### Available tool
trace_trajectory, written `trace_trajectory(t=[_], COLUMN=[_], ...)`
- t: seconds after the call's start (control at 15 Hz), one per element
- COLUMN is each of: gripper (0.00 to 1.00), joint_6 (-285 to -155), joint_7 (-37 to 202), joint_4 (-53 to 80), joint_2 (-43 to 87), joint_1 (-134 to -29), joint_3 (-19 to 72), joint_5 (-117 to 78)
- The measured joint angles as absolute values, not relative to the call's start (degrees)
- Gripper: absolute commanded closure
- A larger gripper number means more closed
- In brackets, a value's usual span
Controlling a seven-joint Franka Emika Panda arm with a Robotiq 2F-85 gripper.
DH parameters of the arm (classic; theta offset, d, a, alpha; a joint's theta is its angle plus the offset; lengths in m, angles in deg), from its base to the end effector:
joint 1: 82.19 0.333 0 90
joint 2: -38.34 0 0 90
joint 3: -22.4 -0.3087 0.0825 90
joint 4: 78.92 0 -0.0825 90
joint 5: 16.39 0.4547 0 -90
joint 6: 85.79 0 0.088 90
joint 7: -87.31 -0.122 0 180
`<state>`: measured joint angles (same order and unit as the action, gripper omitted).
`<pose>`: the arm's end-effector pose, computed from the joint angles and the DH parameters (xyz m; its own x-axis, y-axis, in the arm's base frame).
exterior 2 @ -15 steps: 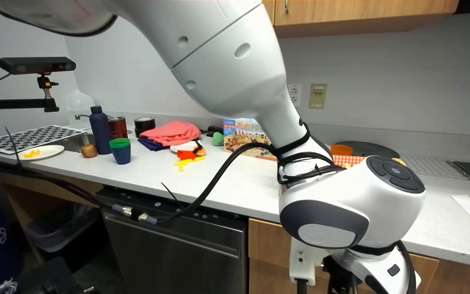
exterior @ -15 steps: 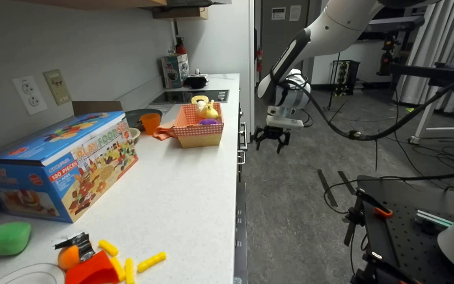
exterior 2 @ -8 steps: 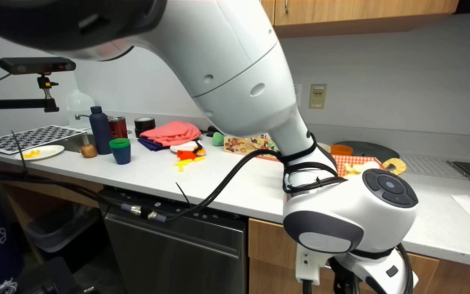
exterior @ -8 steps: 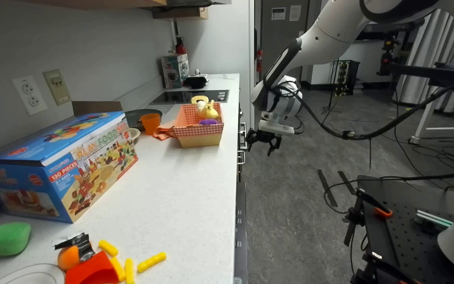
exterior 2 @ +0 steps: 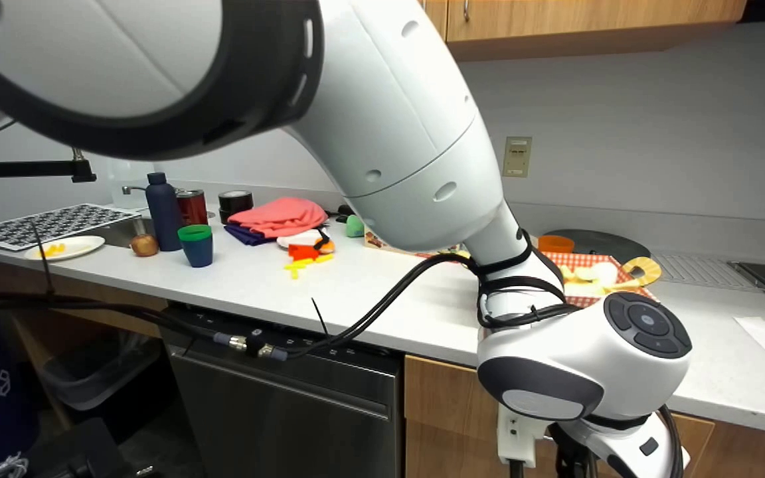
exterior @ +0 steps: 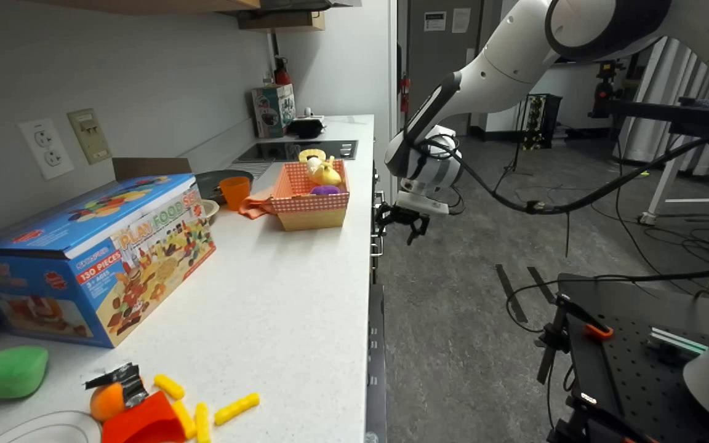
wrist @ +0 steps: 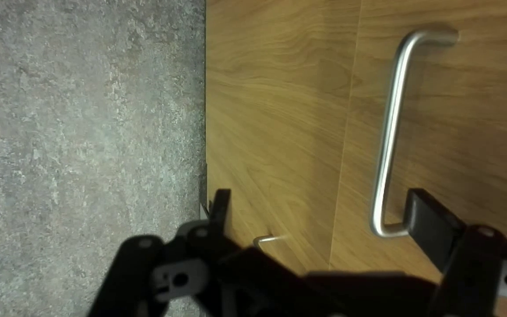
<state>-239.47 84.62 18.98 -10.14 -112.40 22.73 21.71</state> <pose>0.5992 -0.3712 0.0302 0.3981 -0.9173 0.0078 -0.8620 -0.3769 -0.3390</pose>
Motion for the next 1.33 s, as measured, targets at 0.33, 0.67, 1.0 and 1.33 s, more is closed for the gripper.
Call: trace_trajectory(t=[0.33,0.67,1.0,1.33], gripper=[0.00,0.00,0.00,0.00], joint_6=[-239.40,-239.12,-238.57,-240.30], joint_7=[84.61,84.52,84.61,90.30], joint_4=[15.83,15.06,16.91,24.29], joint_2=[-13.50,-15.29,-14.53,-10.73], joint_1=[-112.40,-112.55,-113.77,-116.86], joint_3=[22.43,22.38,22.31,22.25], joint_5=[21.71,21.71,23.41,29.48])
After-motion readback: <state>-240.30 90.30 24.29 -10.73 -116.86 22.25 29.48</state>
